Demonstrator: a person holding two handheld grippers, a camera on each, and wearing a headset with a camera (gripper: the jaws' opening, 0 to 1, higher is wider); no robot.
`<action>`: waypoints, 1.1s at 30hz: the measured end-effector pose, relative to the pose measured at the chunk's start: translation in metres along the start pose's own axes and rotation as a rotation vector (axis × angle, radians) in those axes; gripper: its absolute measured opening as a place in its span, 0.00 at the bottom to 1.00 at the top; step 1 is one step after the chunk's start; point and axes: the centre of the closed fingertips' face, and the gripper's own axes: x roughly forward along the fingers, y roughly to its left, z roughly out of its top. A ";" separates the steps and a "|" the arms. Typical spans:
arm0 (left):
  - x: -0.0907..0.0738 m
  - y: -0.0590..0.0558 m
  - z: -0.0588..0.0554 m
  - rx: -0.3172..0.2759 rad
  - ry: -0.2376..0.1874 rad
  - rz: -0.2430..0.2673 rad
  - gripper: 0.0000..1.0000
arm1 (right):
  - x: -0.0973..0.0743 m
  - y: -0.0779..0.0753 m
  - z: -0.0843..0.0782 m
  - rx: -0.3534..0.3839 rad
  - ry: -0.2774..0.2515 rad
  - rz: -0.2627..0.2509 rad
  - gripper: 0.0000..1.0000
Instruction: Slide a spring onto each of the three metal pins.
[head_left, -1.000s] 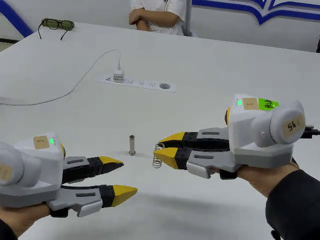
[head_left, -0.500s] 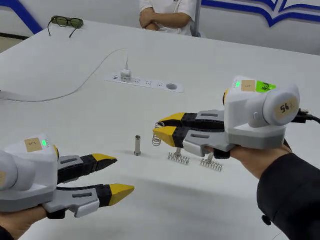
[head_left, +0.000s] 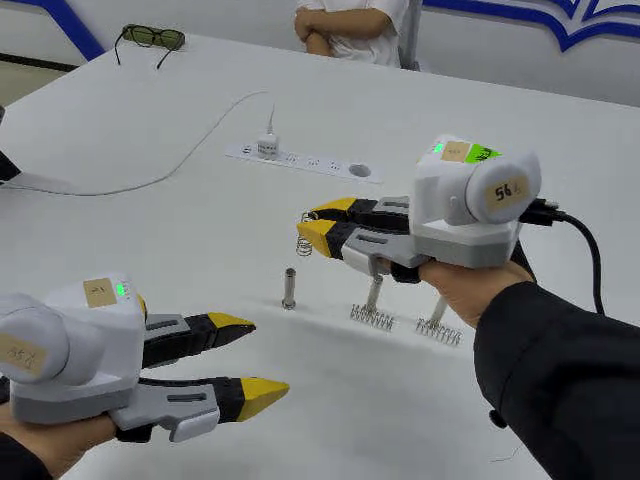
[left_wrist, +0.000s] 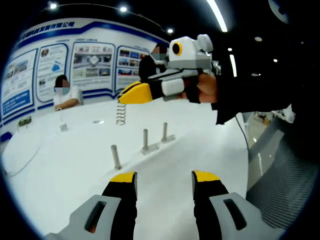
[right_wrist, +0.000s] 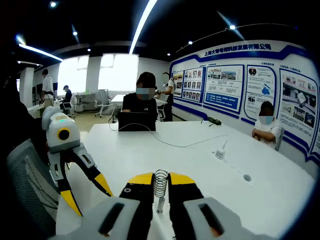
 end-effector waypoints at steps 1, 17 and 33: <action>0.000 0.000 0.000 -0.002 0.000 -0.001 0.45 | 0.003 0.000 -0.002 0.007 0.004 0.002 0.12; -0.001 0.002 -0.002 -0.025 -0.003 0.001 0.44 | 0.028 -0.002 -0.031 0.047 0.062 0.001 0.12; -0.001 0.004 -0.004 -0.034 -0.001 0.004 0.43 | 0.034 -0.003 -0.048 0.072 0.084 -0.008 0.12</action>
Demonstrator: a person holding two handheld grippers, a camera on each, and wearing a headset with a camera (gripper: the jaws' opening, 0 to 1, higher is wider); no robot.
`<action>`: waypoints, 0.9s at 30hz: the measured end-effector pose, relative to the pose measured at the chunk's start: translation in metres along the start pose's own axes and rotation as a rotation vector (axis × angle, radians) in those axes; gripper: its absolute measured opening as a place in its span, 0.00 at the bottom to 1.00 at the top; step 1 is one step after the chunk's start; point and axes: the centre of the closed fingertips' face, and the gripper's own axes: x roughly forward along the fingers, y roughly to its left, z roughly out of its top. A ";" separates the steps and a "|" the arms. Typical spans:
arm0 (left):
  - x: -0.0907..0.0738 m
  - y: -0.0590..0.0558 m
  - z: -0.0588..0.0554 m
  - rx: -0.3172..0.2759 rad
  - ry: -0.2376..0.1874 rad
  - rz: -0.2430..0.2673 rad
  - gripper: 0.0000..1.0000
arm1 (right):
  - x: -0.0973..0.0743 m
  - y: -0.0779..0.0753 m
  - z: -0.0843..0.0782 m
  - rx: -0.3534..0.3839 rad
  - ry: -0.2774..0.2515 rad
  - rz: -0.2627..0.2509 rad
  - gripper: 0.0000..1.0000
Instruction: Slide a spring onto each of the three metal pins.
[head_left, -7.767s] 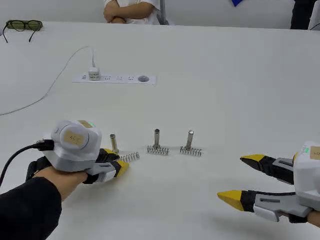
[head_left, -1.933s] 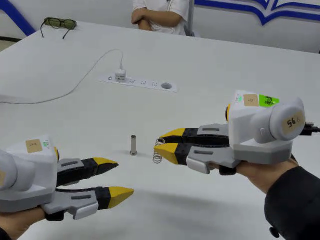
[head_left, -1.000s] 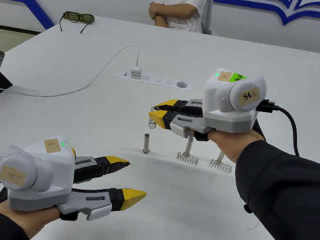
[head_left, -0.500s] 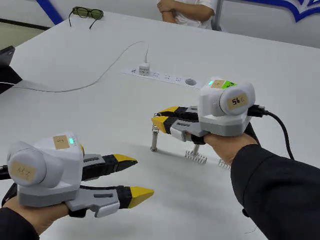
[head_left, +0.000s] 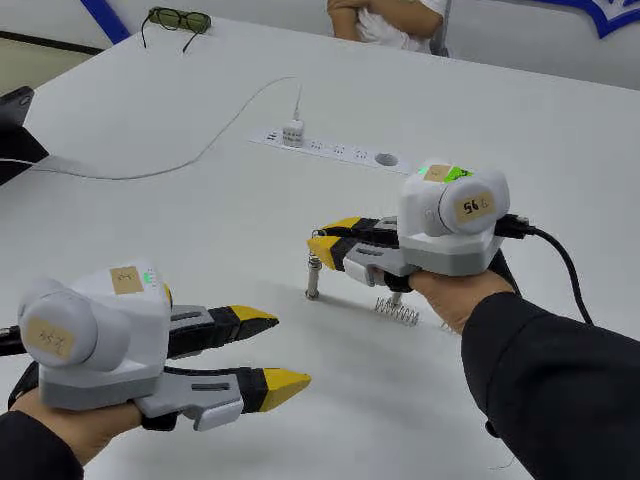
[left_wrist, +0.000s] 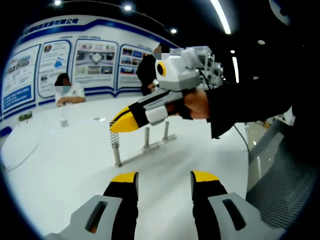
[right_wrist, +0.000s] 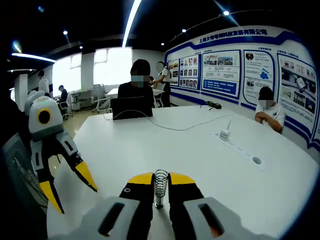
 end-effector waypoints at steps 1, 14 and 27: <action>0.000 0.000 0.000 0.000 0.000 0.000 0.43 | 0.001 0.000 -0.002 0.005 0.002 -0.001 0.12; 0.001 0.000 -0.002 -0.004 0.008 -0.001 0.42 | 0.012 0.001 -0.024 -0.010 0.049 -0.018 0.12; 0.001 0.001 -0.003 -0.004 0.012 0.000 0.42 | 0.014 -0.008 -0.034 -0.010 0.083 -0.060 0.12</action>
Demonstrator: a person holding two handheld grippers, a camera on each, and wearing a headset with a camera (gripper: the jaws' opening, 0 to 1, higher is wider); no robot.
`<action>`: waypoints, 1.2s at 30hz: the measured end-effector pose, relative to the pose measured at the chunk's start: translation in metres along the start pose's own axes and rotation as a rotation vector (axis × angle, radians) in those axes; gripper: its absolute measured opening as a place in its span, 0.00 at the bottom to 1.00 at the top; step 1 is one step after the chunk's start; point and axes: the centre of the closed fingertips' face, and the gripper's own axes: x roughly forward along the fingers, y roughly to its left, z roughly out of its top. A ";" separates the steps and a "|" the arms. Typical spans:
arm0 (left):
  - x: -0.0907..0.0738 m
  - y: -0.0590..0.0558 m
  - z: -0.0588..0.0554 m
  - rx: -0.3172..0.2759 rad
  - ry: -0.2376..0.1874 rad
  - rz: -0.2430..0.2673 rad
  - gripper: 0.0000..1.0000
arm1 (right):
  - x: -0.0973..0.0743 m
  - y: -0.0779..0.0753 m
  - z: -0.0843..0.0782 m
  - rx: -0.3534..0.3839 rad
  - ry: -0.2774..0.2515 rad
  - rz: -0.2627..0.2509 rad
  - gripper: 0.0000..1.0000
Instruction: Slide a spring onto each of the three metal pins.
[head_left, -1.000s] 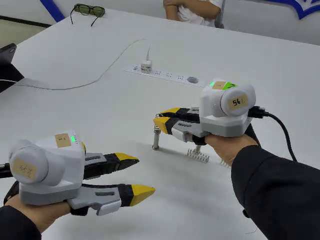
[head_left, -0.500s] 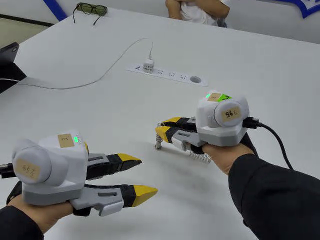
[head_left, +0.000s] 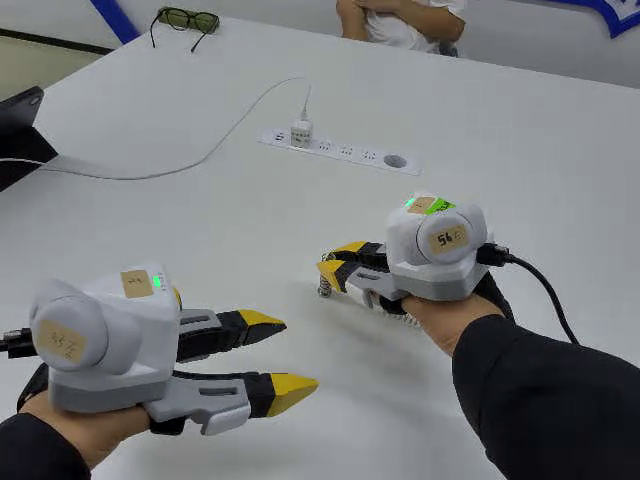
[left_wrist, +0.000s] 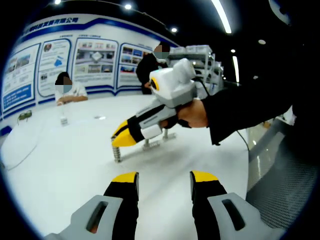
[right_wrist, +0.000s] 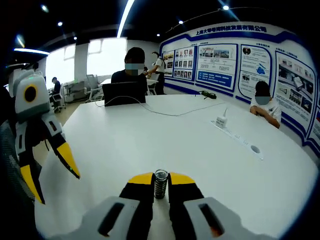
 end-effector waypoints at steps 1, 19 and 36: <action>0.000 0.000 0.000 0.000 0.001 0.000 0.42 | 0.000 0.000 0.000 0.000 0.002 0.001 0.12; -0.001 0.001 0.000 0.000 -0.001 0.005 0.42 | -0.002 0.002 -0.002 0.009 0.018 0.002 0.16; -0.003 0.000 0.005 0.024 0.003 0.010 0.42 | -0.051 -0.002 0.026 0.002 -0.077 -0.041 0.17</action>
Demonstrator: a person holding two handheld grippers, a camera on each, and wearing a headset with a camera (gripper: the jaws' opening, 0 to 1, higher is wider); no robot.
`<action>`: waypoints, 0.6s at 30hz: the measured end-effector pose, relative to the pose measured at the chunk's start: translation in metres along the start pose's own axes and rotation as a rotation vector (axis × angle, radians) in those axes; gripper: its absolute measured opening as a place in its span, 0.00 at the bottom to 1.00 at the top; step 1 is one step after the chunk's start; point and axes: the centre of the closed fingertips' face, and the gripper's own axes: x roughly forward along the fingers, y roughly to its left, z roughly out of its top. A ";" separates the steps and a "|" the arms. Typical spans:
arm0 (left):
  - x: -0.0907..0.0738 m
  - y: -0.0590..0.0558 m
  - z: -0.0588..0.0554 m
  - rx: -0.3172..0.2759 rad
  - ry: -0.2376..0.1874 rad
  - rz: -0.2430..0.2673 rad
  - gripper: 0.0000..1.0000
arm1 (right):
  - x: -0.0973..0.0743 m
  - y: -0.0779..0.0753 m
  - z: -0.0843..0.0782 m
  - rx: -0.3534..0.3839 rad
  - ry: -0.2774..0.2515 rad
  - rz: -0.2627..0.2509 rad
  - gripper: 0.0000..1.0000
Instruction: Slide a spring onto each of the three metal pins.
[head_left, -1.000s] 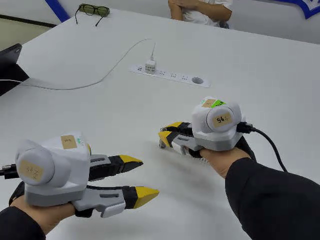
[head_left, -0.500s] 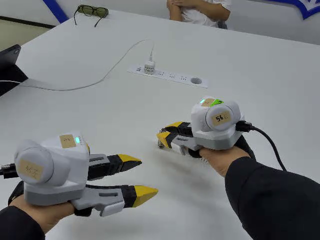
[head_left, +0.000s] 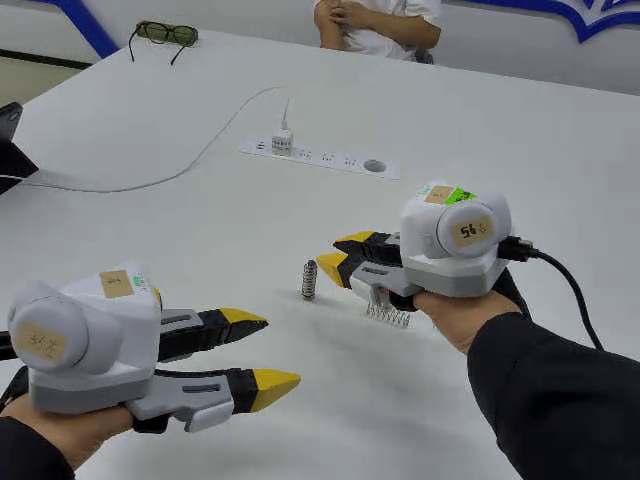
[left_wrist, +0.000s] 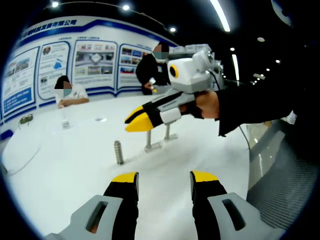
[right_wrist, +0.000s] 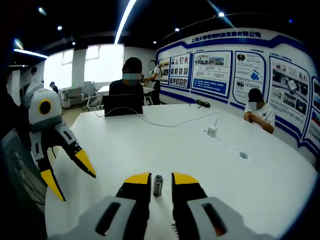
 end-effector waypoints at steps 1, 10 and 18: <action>0.000 0.000 0.000 0.001 0.000 0.000 0.42 | -0.003 0.000 0.001 -0.003 -0.004 -0.001 0.17; -0.001 -0.002 0.005 0.012 -0.001 0.000 0.42 | -0.035 -0.003 0.011 -0.040 -0.034 -0.016 0.18; -0.002 -0.004 0.007 0.020 0.005 -0.001 0.42 | -0.060 -0.004 -0.011 -0.050 -0.005 -0.037 0.18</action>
